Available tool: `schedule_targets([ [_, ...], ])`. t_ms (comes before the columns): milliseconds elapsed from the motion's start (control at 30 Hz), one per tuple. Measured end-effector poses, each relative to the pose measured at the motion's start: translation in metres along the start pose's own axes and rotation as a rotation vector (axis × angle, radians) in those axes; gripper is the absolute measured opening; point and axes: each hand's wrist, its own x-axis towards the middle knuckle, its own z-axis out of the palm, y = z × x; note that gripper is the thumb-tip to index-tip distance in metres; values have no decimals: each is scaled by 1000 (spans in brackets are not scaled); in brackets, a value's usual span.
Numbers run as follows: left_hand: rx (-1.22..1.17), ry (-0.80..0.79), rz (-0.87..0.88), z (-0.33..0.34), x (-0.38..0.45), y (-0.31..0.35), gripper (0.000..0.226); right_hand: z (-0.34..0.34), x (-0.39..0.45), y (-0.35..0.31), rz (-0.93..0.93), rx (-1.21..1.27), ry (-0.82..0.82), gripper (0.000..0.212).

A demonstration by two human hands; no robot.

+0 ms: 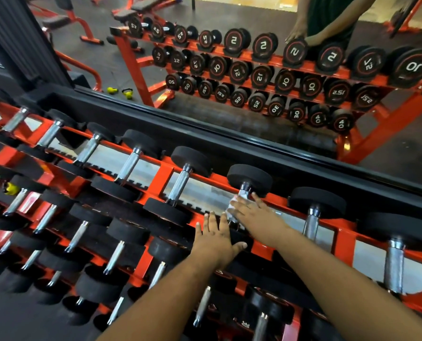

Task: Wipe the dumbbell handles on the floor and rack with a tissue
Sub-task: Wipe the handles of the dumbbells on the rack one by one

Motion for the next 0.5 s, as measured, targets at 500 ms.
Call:
schedule_targets([
  [500,-26,25,-1,3,1,-1,101,20,-13,22,-239,93,-2,69],
])
